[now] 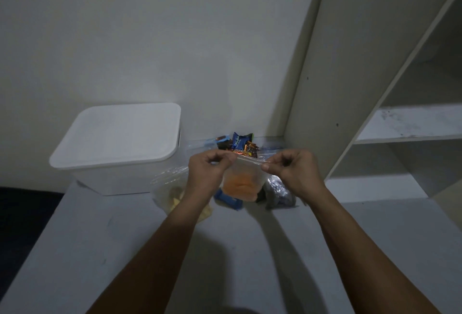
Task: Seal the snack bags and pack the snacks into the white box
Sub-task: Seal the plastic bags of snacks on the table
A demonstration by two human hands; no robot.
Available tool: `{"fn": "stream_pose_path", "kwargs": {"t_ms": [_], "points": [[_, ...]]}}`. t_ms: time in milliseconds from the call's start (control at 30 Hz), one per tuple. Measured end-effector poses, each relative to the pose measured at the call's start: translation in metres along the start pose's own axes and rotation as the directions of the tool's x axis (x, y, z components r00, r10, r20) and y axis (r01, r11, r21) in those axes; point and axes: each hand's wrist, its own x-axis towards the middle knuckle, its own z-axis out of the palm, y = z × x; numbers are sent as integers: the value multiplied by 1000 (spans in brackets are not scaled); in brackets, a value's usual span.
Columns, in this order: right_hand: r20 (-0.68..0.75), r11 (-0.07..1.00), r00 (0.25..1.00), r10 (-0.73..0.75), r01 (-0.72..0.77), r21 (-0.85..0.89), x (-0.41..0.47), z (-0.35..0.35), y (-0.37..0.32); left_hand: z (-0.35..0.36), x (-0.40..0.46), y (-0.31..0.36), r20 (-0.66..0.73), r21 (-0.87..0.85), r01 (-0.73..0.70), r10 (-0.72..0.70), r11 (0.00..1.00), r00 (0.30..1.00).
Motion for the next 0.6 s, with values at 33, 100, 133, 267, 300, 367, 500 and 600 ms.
{"fn": "stream_pose_path", "kwargs": {"t_ms": [33,100,133,267,300,367,500,600], "points": [[-16,1000,1000,0,0,-6,0,1,1,1,-1,-1,-43,42,-19,20,999,999],[-55,1000,998,-8,7,-25,0,4,2,6,-7,-1,-174,124,-13,35,992,984],[-71,999,997,-15,12,-35,-1,6,2,8,-10,-1,-212,149,0,32,989,977],[-98,994,991,-86,78,-79,-5,14,7,17,-15,-5,3,39,116,-116,992,993],[-94,993,991,-97,90,-80,-6,16,8,18,-16,-5,58,2,152,-152,988,987],[-95,992,989,-113,107,-60,-7,18,12,19,-17,-4,120,-45,195,-189,980,975],[-62,987,986,-157,156,-32,-11,18,14,21,-19,-2,154,-86,190,-175,978,972],[-38,981,981,-192,191,-29,-12,18,14,20,-19,-2,166,-97,200,-182,975,969]]}}
